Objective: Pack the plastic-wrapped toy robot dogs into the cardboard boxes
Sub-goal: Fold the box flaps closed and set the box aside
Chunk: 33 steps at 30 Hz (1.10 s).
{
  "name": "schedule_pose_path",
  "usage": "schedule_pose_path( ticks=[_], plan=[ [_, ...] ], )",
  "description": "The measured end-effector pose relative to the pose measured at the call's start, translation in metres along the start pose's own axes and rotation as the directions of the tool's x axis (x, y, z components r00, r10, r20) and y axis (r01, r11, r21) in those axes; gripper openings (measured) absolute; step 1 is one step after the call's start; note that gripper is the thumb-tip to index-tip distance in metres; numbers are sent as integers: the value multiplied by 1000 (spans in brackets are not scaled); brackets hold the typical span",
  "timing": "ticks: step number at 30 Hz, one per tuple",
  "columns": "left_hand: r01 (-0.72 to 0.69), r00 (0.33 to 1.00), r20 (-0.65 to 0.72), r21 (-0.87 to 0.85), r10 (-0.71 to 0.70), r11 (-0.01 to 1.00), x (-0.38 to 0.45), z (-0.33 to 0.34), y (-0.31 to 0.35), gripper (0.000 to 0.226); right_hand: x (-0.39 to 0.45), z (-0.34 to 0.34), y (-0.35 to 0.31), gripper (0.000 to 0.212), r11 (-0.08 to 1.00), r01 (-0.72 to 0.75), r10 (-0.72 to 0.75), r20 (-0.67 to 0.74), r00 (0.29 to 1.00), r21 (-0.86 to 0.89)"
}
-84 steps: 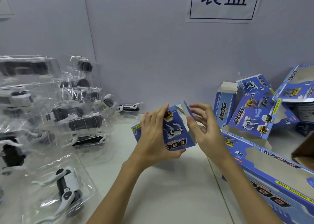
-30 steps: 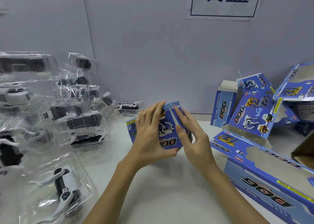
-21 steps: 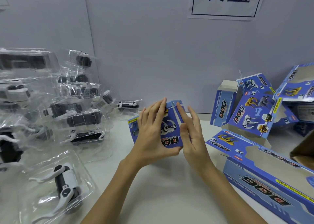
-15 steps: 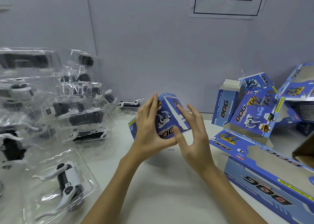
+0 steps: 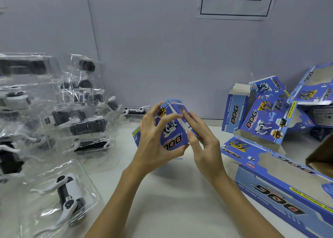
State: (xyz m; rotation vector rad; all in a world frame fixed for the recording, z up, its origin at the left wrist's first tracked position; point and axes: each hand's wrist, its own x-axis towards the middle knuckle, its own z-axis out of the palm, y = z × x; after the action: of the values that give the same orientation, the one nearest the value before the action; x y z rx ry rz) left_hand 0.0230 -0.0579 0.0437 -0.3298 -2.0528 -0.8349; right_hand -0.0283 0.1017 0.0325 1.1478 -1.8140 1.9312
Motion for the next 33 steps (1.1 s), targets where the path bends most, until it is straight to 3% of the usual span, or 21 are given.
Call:
schedule_pose_path(
  ticks=[3,10,20,25,29,33],
  plan=[
    [12,1000,2,32,-12,999,0,2,1,65,1,-1,1,47,1000,9,-10,25,1000,4],
    [22,999,-28,72,-20,997,-2,3,-2,65,-3,-3,9,59,973,102,-82,102,991,-208],
    [10,997,-71,39,-8,999,-3,5,-3,93,-4,1,11,59,964,123,-109,74,991,-234],
    [86,988,-119,-68,-94,994,-4,8,-4,111,-8,7,12,59,950,113,-106,41,994,-292],
    [98,989,-101,-59,-104,993,-5,8,-3,115,-7,4,12,59,927,151,-137,63,989,-344],
    [97,993,-68,-55,-100,994,-4,5,0,117,-5,2,10,58,933,97,-83,55,995,-347]
  ],
)
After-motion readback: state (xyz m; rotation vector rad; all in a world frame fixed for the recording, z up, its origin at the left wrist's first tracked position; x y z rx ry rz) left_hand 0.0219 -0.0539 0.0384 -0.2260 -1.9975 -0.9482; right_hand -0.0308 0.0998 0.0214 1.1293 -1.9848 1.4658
